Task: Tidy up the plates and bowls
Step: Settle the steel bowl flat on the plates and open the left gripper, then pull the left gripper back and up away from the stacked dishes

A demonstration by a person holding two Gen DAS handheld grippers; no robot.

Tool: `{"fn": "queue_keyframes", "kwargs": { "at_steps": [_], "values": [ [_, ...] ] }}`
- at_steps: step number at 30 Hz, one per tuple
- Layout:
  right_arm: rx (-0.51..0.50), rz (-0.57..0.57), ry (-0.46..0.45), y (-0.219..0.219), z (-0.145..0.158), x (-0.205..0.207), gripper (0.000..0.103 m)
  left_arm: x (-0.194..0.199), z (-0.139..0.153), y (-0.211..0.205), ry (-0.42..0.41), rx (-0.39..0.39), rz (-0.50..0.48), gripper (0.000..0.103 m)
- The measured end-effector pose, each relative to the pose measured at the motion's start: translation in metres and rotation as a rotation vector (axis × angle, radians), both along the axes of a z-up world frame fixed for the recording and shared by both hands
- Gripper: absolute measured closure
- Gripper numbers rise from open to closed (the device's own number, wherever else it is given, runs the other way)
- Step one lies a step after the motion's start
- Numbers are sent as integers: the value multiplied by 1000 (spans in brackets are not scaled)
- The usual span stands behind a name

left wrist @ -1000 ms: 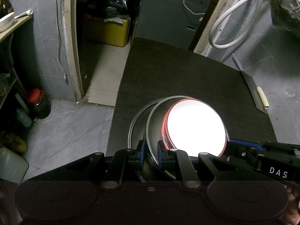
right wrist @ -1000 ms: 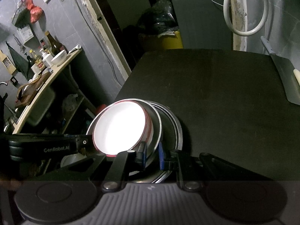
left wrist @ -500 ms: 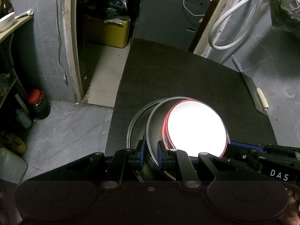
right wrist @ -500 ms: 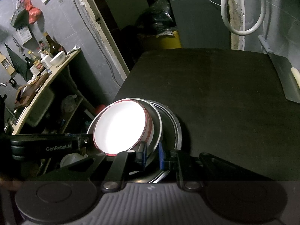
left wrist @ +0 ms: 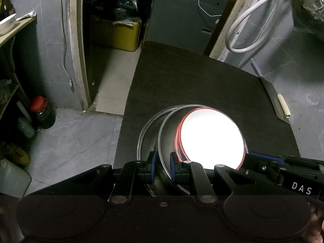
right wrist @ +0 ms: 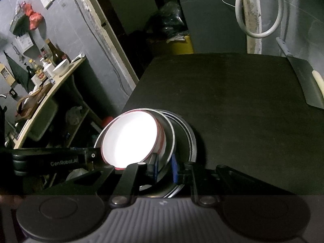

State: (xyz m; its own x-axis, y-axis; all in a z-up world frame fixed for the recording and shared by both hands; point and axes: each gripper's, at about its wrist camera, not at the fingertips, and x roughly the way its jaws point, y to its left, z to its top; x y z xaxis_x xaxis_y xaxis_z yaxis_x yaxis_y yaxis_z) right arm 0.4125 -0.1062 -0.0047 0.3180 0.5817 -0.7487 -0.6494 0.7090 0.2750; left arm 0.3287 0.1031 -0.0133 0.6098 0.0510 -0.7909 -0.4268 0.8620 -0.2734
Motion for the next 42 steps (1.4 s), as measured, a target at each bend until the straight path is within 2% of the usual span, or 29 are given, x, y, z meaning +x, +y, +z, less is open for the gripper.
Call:
{"fn": "queue_keyframes", "kwargs": {
  "at_steps": [2, 7, 11, 15, 20, 23, 28, 30, 38, 42],
  "values": [
    [2, -4, 0, 0, 0, 0, 86, 0, 0, -1, 0, 8, 2, 86],
    [2, -12, -13, -1, 2, -3, 85, -5, 5, 1, -3, 29, 23, 66],
    [4, -21, -19, -1, 3, -5, 85, -6, 8, 2, -5, 38, 31, 62],
    [4, -35, -25, -3, 4, -5, 79, -9, 9, 0, -3, 53, 37, 56],
    [7, -52, -27, -8, 4, -5, 69, -12, 11, -2, 1, 82, 65, 43],
    [7, -65, -35, -10, 5, -6, 60, -15, 14, -2, -6, 95, 73, 39],
    [16, -74, -43, -12, 8, -10, 40, -20, 20, -4, -21, 123, 82, 25],
    [13, -86, -49, -13, 8, -12, 35, -21, 23, -5, -29, 116, 73, 20],
    [21, -117, -76, -19, 13, -18, 29, -24, 28, -10, -36, 128, 62, 16],
    [29, -134, -86, -23, 18, -21, 22, -26, 31, -11, -45, 133, 61, 12]
  ]
}}
